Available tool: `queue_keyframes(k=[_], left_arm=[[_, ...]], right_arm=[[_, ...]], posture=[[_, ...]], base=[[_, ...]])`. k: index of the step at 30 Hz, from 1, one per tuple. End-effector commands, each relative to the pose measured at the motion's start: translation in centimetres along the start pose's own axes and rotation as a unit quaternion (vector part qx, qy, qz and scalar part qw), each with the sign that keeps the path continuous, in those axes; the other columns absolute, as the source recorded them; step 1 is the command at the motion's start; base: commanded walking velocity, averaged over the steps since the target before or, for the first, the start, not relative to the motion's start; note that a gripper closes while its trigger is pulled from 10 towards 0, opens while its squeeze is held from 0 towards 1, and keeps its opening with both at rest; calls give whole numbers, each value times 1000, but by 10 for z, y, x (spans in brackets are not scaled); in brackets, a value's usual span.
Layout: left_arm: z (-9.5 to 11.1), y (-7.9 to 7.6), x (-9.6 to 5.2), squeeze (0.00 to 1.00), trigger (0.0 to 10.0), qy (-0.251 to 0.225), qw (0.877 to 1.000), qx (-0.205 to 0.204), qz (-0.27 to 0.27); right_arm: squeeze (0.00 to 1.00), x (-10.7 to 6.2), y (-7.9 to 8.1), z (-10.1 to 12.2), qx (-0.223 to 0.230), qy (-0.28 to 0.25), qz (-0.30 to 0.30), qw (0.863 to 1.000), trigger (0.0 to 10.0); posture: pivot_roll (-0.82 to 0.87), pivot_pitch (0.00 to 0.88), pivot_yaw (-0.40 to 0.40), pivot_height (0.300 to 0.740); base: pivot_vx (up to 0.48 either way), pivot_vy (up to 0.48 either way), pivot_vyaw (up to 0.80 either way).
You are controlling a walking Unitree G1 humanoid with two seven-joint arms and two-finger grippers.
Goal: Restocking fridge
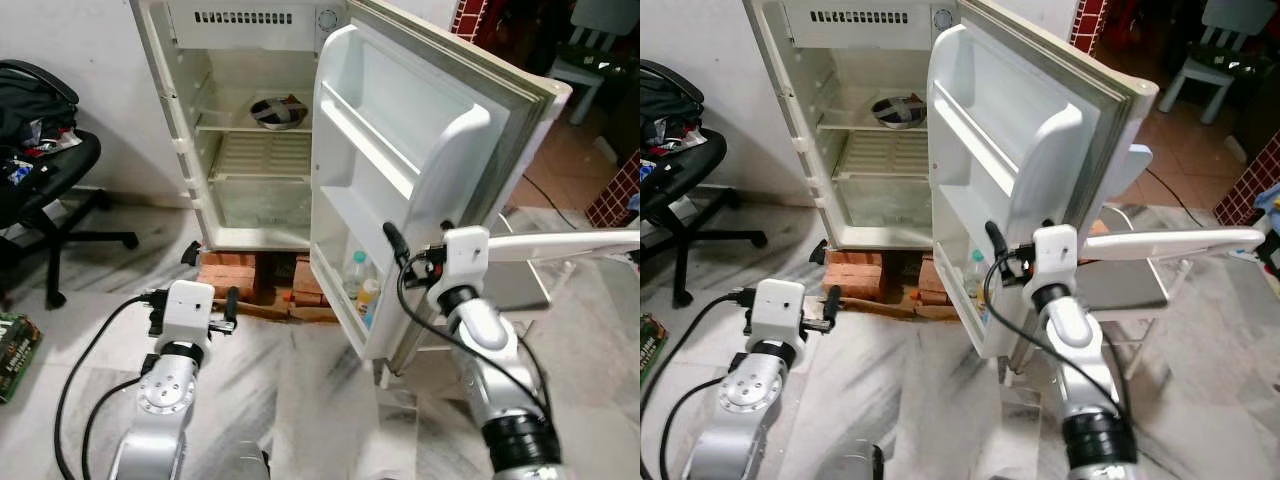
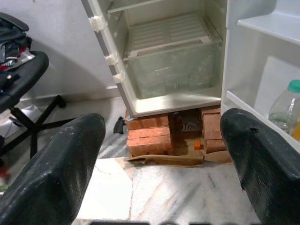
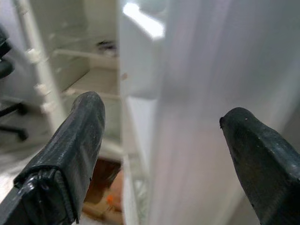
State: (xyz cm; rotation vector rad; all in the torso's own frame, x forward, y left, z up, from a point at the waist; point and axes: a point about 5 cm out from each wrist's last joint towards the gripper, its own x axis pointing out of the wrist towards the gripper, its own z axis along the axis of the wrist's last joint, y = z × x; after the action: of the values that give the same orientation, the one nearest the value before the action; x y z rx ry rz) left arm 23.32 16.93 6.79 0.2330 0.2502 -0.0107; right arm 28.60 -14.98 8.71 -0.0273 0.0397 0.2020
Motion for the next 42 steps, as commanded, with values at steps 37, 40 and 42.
queue_keyframes(k=[37, 40, 42], left_arm=[[-2, 13, 4, 0, 10000, 21, 997, -47, 52], [-2, 12, 3, 0, 10000, 24, 997, -48, 55], [-4, 13, 3, 0, 10000, 31, 996, -59, 61]], right_arm=[[0, -6, 10, 17, -1, 8, 98, 995, 10000], [0, -2, 12, 24, -8, -4, 97, 995, 10000], [0, 1, 13, 30, -10, -14, 93, 996, 10000]], posture=[[114, 0, -45, 740], [114, 0, -46, 740], [115, 0, -48, 740]], base=[[0, -245, 143], [0, 0, 800], [0, 0, 800]])
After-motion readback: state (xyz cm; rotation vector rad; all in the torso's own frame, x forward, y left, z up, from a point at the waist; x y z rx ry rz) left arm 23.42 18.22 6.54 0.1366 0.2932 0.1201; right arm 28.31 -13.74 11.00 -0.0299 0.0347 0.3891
